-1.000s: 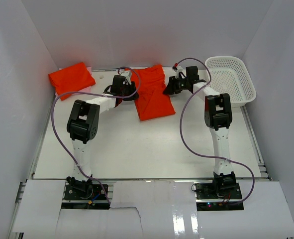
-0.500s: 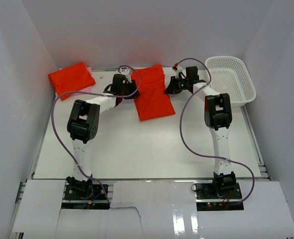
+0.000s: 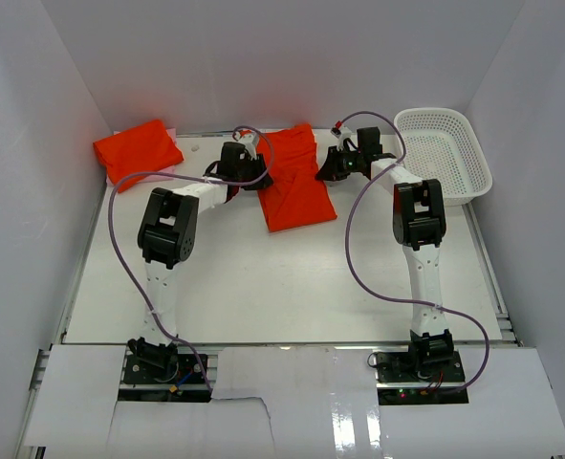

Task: Fold and stack the t-shirts
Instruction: Fold the folded rectangular tshirt in 1/3 of the way

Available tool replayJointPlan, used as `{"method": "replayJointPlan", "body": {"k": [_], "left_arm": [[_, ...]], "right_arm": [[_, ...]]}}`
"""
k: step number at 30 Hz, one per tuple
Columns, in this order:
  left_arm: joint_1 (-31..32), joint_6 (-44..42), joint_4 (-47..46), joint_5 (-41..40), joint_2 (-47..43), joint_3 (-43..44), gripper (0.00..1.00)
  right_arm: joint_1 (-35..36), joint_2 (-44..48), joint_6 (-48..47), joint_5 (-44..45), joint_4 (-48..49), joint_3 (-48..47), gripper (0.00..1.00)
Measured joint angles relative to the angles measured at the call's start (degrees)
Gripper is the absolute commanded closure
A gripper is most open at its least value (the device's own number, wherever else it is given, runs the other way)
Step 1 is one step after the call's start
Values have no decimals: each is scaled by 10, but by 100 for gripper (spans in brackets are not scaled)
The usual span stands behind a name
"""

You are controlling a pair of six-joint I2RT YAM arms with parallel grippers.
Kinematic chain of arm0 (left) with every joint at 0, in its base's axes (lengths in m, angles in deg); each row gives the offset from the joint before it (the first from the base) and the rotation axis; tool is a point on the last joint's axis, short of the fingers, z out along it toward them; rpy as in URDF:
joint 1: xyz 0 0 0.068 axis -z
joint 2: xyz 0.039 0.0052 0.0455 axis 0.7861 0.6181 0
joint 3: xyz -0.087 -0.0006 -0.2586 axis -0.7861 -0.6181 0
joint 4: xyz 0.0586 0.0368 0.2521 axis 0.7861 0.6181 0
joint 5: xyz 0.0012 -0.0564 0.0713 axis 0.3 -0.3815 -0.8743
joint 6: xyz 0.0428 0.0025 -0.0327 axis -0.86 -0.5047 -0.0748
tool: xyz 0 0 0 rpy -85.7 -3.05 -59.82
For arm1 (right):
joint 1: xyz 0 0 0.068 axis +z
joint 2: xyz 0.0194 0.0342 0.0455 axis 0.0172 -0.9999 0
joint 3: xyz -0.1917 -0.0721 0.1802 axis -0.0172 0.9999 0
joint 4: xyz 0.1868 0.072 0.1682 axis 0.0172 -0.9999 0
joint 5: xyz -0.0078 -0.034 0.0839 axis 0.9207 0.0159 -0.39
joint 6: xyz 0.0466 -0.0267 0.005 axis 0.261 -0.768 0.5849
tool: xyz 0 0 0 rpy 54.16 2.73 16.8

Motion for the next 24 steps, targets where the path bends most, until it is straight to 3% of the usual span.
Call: {"method": "replayJointPlan", "body": {"k": [4,8,9,24], "left_arm": [[0,-2,9,1,10,2,67],[0,-4,16,2,10,3,90],[0,-5,16,2,10,3,92],[-7,-11,18,-9,7,0,91]], "right_arm": [[0,0,-1,0,0,0,92],[0,0,-2,0,0,0,92],[0,0,-2,1,0,0,92],[0,0,-2,16,0,0,92]]}}
